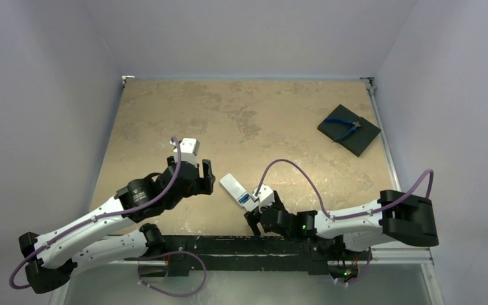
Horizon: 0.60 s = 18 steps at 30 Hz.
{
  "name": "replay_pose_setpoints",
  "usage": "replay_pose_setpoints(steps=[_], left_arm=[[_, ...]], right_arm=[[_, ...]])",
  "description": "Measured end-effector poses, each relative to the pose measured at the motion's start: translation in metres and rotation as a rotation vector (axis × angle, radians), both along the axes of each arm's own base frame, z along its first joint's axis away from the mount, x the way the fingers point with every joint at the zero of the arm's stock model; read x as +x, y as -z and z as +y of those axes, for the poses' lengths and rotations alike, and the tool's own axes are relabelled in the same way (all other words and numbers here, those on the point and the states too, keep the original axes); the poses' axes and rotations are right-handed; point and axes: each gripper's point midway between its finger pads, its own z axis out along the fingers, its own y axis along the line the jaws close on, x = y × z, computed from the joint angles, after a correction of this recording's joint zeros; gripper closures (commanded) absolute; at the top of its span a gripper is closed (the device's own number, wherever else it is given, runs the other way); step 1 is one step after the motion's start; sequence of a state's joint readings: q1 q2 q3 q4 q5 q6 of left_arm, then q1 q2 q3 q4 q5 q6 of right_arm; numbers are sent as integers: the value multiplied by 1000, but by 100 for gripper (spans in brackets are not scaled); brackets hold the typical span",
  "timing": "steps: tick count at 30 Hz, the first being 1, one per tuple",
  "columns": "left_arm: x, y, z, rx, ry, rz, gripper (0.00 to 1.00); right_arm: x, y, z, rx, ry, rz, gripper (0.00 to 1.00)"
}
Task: Load the batteries into the remote control
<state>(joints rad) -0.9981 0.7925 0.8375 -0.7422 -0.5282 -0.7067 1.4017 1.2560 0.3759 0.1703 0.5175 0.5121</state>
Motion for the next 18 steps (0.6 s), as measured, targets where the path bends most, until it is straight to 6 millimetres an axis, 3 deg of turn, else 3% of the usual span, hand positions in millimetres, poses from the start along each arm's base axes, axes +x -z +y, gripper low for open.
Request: replay_pose_setpoints(steps=[10, 18], left_arm=[[-1, -5, 1, -26, -4, -11, 27], [-1, -6, 1, -28, -4, -12, 27]], right_arm=[[7, -12, 18, 93, -12, -55, 12], [11, 1, 17, 64, 1, -56, 18]])
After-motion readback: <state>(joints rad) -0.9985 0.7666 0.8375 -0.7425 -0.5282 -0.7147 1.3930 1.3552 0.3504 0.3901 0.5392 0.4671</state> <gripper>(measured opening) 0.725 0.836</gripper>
